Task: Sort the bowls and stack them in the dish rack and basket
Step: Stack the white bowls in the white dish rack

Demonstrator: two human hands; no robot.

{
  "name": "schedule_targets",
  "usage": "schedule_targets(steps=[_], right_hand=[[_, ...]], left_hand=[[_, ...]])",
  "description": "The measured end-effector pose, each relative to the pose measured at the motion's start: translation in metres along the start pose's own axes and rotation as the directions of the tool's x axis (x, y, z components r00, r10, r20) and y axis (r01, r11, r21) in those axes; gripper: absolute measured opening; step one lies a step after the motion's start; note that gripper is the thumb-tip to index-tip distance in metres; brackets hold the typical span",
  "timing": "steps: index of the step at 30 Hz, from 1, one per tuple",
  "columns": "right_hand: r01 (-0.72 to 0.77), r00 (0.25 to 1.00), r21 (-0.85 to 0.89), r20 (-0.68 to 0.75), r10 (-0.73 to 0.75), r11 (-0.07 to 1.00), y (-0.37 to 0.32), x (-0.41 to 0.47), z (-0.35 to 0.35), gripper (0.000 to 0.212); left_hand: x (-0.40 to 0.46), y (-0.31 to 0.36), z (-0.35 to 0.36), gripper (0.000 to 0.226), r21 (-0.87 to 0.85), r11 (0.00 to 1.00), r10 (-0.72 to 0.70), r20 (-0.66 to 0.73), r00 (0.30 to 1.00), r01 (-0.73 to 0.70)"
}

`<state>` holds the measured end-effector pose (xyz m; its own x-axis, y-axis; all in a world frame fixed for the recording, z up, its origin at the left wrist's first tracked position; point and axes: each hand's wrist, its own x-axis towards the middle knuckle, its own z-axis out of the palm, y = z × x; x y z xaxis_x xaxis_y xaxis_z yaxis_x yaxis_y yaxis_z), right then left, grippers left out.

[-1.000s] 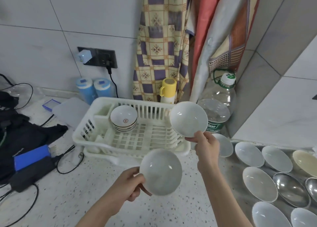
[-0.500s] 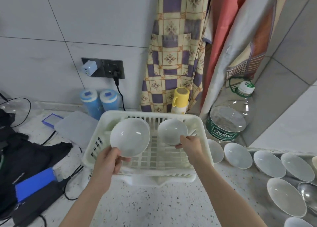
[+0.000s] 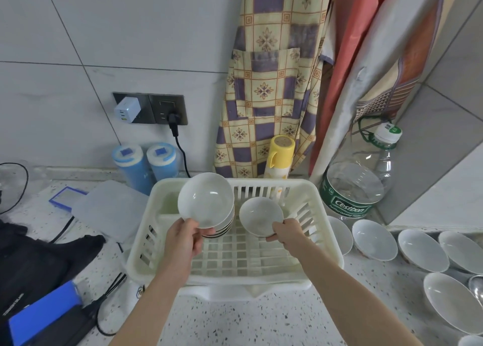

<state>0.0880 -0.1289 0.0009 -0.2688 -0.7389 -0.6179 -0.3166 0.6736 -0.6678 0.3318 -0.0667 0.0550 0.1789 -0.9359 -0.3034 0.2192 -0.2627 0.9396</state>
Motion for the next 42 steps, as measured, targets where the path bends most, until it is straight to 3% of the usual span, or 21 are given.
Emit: schedule_targets(steps=[14,20,27,31,33,35,37,42], right_hand=[[-0.01,0.99,0.176,0.143,-0.016,0.984,0.003,0.002,-0.003,0.022],[0.011,0.978,0.144,0.206,-0.041,0.989,0.004,0.002,-0.003,0.03],[-0.016,0.975,0.142,0.223,-0.016,0.99,0.004,0.002,-0.001,0.021],[0.099,0.995,-0.103,-0.016,-0.101,0.99,0.002,-0.007,-0.003,0.03],[0.195,0.952,-0.172,-0.202,-0.229,0.966,0.003,-0.011,-0.007,0.035],[0.343,0.904,-0.029,-0.261,-0.338,0.939,-0.002,-0.019,-0.01,0.031],[0.435,0.892,0.152,-0.207,-0.402,0.887,-0.01,-0.029,-0.014,0.025],[0.442,0.885,0.417,-0.06,-0.461,0.794,-0.017,-0.048,-0.028,0.024]], left_hand=[[0.009,-0.01,-0.004,0.023,-0.014,1.0,-0.017,0.008,1.0,0.017],[0.009,-0.01,-0.005,0.024,-0.025,1.0,-0.009,0.009,1.0,0.009],[0.01,-0.011,-0.004,0.021,-0.019,1.0,-0.01,0.005,1.0,0.01],[0.01,-0.01,-0.002,0.022,0.019,1.0,0.004,0.023,1.0,-0.004],[0.009,-0.008,0.003,0.022,0.047,0.999,0.011,0.042,0.999,-0.013],[0.009,-0.006,0.011,0.021,0.073,0.997,0.009,0.064,0.998,-0.013],[0.009,-0.004,0.023,0.02,0.104,0.994,-0.001,0.1,0.995,-0.01],[0.009,-0.01,0.054,0.02,0.157,0.987,-0.052,0.137,0.989,0.03]])
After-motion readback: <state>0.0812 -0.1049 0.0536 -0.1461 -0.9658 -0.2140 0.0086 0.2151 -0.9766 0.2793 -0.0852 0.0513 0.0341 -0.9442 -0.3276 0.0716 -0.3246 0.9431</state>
